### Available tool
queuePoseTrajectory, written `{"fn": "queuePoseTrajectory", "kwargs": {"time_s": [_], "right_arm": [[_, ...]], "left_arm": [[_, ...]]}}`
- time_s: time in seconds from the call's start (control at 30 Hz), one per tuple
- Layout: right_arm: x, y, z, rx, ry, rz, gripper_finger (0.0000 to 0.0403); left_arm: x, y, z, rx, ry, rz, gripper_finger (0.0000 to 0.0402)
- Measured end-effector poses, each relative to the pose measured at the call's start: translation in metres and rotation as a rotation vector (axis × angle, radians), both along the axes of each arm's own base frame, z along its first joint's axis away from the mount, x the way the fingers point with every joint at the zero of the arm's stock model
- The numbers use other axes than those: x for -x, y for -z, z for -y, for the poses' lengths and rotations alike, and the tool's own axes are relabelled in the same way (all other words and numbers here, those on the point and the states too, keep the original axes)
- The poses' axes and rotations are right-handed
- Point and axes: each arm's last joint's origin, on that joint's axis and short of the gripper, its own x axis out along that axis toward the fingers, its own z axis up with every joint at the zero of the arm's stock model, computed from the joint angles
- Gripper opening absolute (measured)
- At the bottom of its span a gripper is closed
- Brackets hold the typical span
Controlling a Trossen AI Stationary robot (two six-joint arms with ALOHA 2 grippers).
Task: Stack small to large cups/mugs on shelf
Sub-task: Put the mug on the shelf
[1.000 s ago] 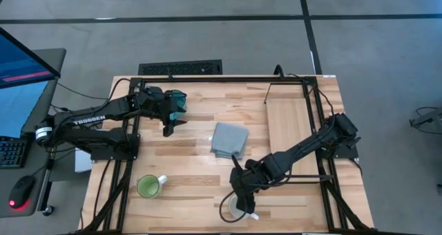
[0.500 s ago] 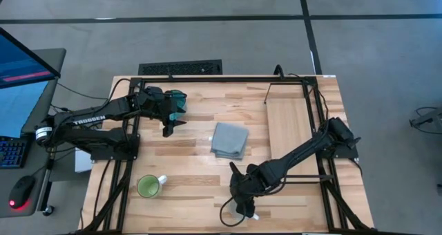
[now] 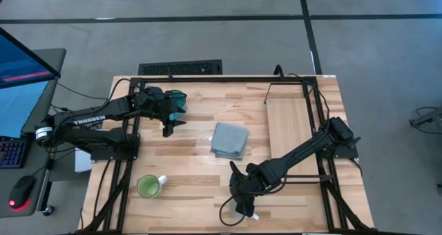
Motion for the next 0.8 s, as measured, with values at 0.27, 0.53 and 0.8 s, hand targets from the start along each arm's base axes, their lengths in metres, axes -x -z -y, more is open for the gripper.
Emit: {"fn": "queuePoseTrajectory", "kwargs": {"time_s": [0.27, 0.53, 0.8], "right_arm": [[-0.001, 0.000, 0.002, -0.003, -0.055, 0.007, 0.0023], [-0.002, 0.000, 0.007, 0.015, -0.051, -0.001, 0.0024], [0.001, -0.009, 0.024, 0.103, -0.041, -0.094, 0.0024]], "left_arm": [[0.000, 0.000, 0.000, 0.000, 0.000, 0.000, 0.0226], [0.000, 0.000, 0.000, 0.000, 0.000, 0.000, 0.0226], [0.000, 0.000, 0.000, 0.000, 0.000, 0.000, 0.0226]]}}
